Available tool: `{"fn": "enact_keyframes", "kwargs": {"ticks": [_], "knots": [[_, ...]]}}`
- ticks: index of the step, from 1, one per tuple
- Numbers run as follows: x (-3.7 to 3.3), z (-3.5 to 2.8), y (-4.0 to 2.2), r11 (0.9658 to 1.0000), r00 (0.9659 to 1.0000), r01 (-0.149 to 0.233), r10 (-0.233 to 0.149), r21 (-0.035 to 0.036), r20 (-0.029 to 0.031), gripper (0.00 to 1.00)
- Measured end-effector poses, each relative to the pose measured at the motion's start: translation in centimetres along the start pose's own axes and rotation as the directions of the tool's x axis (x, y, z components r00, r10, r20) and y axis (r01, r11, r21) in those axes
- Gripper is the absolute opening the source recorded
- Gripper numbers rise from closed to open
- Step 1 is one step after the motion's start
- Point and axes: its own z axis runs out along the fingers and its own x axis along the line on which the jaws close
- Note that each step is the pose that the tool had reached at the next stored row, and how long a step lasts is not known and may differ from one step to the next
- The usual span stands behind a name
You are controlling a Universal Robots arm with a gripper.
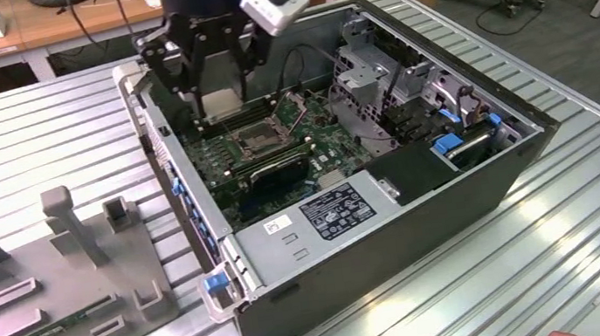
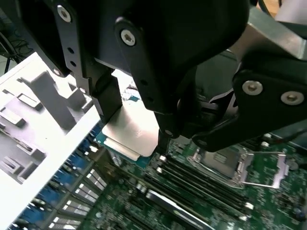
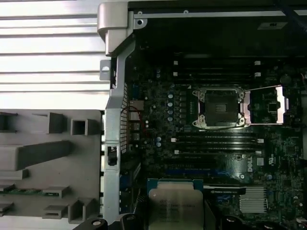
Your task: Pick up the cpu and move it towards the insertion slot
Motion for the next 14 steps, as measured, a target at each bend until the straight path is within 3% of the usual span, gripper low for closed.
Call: {"fn": "enact_keyframes", "kwargs": {"ticks": [14], "knots": [[-6.39,0.29,0.09,1.0000,1.0000,0.000,0.000,-0.0001,0.0000,0.54]]}}
